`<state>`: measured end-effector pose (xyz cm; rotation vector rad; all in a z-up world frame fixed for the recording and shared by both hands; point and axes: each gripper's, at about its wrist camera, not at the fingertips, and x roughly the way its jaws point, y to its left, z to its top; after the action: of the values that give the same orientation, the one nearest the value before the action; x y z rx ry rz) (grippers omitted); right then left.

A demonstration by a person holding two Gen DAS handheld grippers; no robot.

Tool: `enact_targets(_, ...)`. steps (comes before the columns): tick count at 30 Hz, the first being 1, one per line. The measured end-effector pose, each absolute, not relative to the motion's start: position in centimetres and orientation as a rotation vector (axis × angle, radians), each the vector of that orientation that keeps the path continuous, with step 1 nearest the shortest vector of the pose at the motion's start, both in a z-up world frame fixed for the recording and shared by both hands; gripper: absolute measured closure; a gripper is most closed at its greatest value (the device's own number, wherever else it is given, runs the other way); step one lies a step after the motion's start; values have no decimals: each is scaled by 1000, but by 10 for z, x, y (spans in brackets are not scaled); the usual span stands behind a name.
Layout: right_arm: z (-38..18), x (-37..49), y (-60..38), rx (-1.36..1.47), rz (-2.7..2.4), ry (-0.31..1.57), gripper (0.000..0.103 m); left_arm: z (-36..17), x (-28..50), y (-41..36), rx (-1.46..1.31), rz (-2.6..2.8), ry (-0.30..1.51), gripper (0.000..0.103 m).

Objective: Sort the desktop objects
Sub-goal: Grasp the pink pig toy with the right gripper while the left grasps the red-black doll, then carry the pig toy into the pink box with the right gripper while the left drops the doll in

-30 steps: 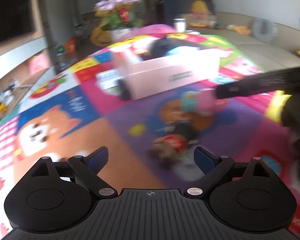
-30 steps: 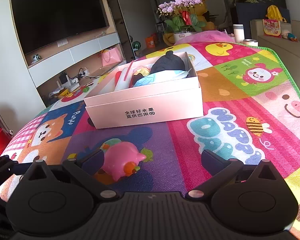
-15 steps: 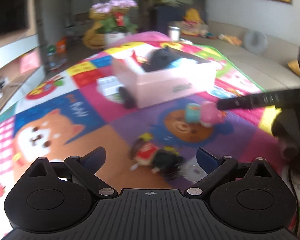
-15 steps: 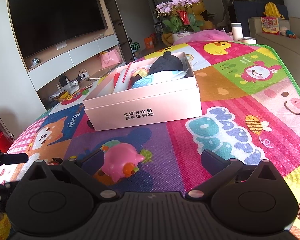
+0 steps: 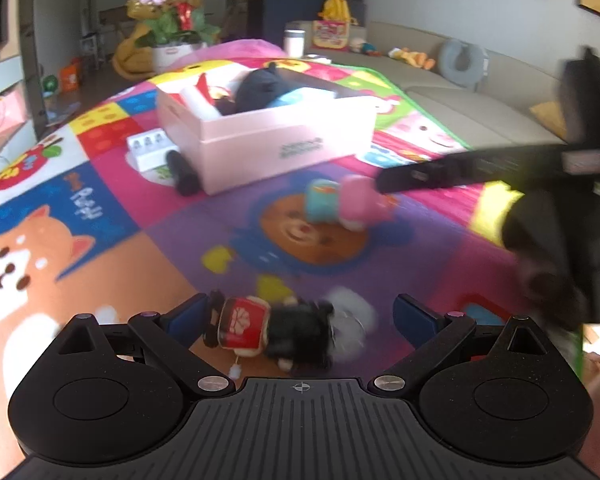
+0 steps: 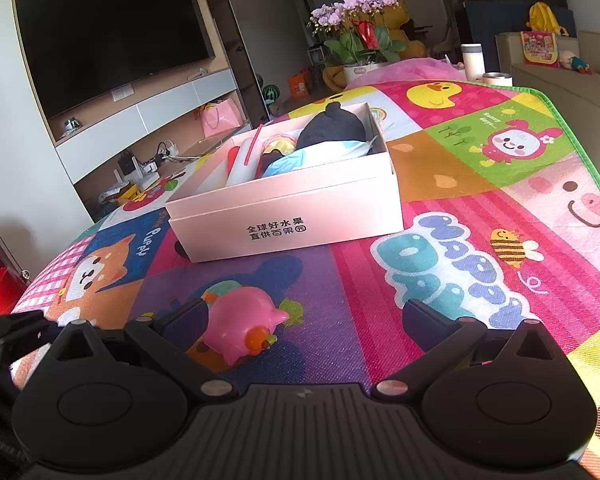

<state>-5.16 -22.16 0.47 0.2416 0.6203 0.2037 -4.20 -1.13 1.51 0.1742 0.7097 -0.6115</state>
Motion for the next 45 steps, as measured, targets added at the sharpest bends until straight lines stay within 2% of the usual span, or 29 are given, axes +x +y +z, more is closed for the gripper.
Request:
enact_targets(7, 4, -51, -222, 240, 199, 622, 0, 13, -54, -19, 154, -447, 688, 4)
enact_targets(8, 4, -52, -222, 239, 198, 621, 0, 13, -53, -19, 150, -434, 688, 12)
enact_targets(9, 4, -52, -221, 237, 197, 620, 0, 13, -52, -20, 152, -425, 690, 24)
enact_targets(11, 5, -52, -220, 229, 210, 617, 0, 12, -52, -19, 151, -408, 697, 32)
enact_targets(19, 19, -50, -178, -52, 372, 620, 1, 20, -73, -4, 146, -399, 649, 32)
enact_targets(25, 20, -24, -154, -189, 411, 696, 20, 24, -80, 12, 100, -365, 632, 32)
enact_targets(27, 14, -16, -149, -202, 419, 751, 34, 26, -82, 15, 95, -361, 628, 32)
enact_targets(28, 11, -13, -148, -206, 419, 774, 47, 28, -82, 16, 96, -361, 623, 32)
enact_targets(29, 11, -12, -148, -201, 426, 789, 53, 30, -83, 16, 98, -362, 615, 32)
enact_targets(35, 42, -38, -165, -197, 418, 728, 54, 54, -86, 8, 146, -380, 538, 32)
enact_targets(40, 102, -60, -193, -179, 343, 524, 54, 90, -59, -17, 175, -446, 423, 32)
enact_targets(45, 148, -50, -214, -128, 161, 317, 54, 114, 12, -54, 131, -407, 328, 32)
